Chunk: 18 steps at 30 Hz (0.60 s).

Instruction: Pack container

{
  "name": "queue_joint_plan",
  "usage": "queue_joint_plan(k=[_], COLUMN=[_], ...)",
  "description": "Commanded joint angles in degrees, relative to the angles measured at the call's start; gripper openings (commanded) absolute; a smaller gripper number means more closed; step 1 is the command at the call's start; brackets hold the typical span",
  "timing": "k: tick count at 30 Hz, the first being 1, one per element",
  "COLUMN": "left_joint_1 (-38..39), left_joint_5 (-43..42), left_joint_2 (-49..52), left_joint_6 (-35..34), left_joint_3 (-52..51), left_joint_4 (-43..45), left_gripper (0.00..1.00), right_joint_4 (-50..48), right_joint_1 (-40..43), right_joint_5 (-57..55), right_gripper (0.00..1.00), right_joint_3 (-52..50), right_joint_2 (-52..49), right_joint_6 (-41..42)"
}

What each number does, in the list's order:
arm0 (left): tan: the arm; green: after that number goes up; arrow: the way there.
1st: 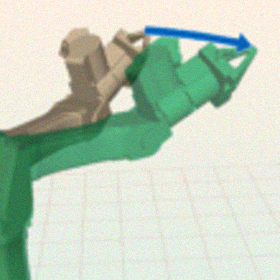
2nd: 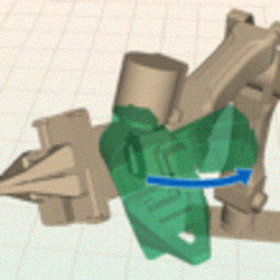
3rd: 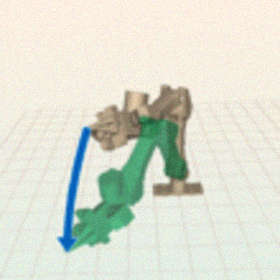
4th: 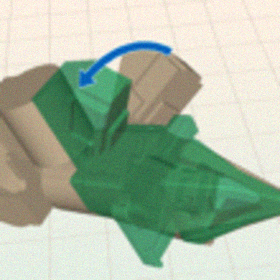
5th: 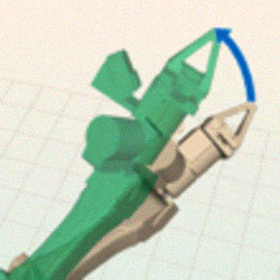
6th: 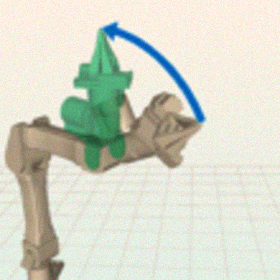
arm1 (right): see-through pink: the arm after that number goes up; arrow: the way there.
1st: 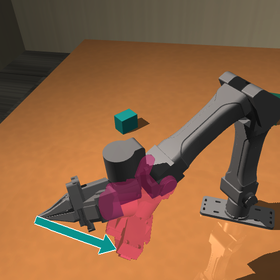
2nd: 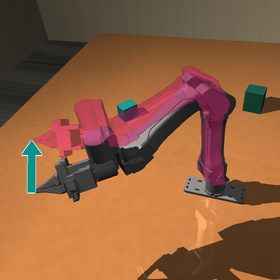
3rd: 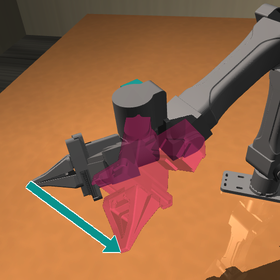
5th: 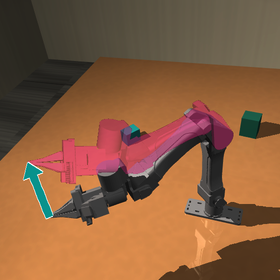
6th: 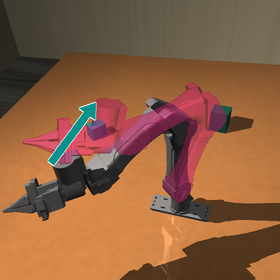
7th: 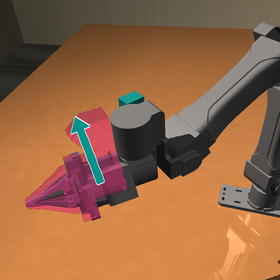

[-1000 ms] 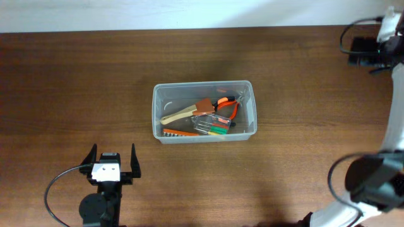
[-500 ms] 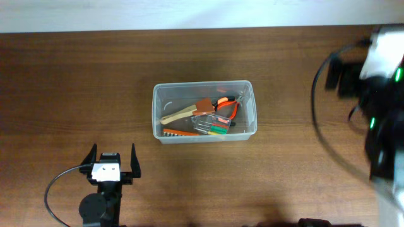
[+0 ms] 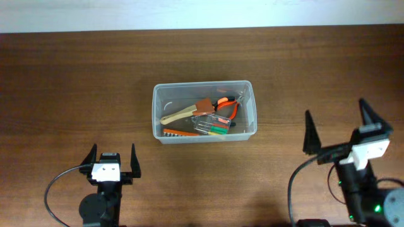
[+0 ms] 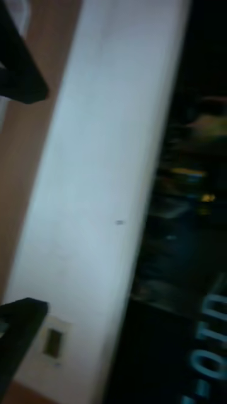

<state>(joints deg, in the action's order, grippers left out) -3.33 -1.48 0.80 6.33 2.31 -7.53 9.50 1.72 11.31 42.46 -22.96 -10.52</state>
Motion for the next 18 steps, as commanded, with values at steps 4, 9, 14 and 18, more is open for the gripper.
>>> queue_joint_plan(k=[4, 9, 14, 18], left_joint_1=[0.28, 0.28, 0.28, 0.28], left_joint_5=[0.24, 0.24, 0.24, 0.24], left_joint_2=[-0.50, -0.50, -0.50, -0.50], left_joint_6=[-0.70, -0.70, -0.70, -0.70], left_joint_3=[-0.42, -0.42, -0.42, -0.42], left_joint_4=[0.00, 0.00, 0.00, 0.00], left_gripper=[0.99, 0.99, 0.99, 0.99], right_joint_4=[-11.37, -18.97, -26.73, -29.94], right_joint_1=[-0.59, -0.59, -0.59, -0.59], right_joint_5=[2.05, 1.95, -0.72, -3.23], right_gripper=[0.99, 0.99, 0.99, 0.99], right_joint_3=[-11.61, -20.44, -28.22, -31.74], right_joint_2=[8.33, 13.62, 17.05, 18.60], right_joint_6=[0.46, 0.44, 0.24, 0.24])
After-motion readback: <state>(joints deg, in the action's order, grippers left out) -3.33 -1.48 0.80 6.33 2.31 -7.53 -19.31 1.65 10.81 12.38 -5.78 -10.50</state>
